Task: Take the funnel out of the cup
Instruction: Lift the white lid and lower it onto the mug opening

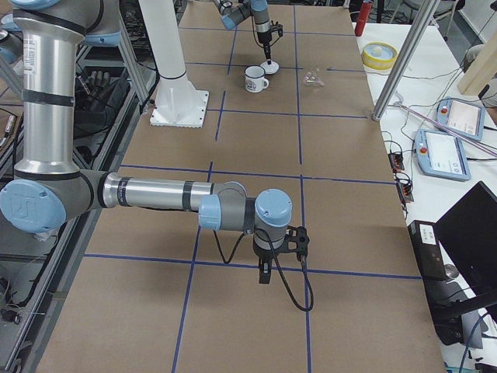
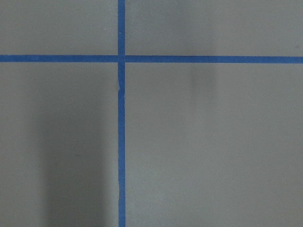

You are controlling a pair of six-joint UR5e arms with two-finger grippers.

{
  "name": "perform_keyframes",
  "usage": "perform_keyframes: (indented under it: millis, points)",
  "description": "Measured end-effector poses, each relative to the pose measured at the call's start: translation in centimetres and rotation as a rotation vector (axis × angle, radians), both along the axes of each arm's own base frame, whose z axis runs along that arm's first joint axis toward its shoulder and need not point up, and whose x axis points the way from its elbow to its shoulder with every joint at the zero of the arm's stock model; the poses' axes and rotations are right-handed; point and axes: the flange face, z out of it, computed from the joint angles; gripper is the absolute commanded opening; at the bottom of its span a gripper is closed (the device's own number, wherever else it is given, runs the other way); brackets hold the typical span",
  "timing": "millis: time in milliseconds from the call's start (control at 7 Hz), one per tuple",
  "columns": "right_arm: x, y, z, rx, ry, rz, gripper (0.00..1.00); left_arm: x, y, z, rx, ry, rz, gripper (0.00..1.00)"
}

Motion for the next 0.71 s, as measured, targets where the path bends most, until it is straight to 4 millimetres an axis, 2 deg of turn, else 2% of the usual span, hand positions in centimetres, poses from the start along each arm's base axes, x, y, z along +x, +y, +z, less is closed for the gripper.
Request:
perform_keyframes:
  millis: [286,429,571,714]
  points:
    - [0.0,0.0,0.0,0.0,0.0,0.0,1.0,-4.6,-0.5,-4.4,0.0,-0.027,-0.043,0.0]
    - [0.0,0.0,0.0,0.0,0.0,0.0,1.0,-6.6,-0.1,-7.2,-0.007,-0.027,-0.051,0.0]
    - [0.0,0.0,0.0,0.0,0.0,0.0,1.0,-7.4,0.8,-9.5,-0.032,-0.013,-0.046,0.0]
    - [0.0,0.0,0.0,0.0,0.0,0.0,1.0,-6.6,1.8,-11.1,-0.073,0.013,-0.046,0.0]
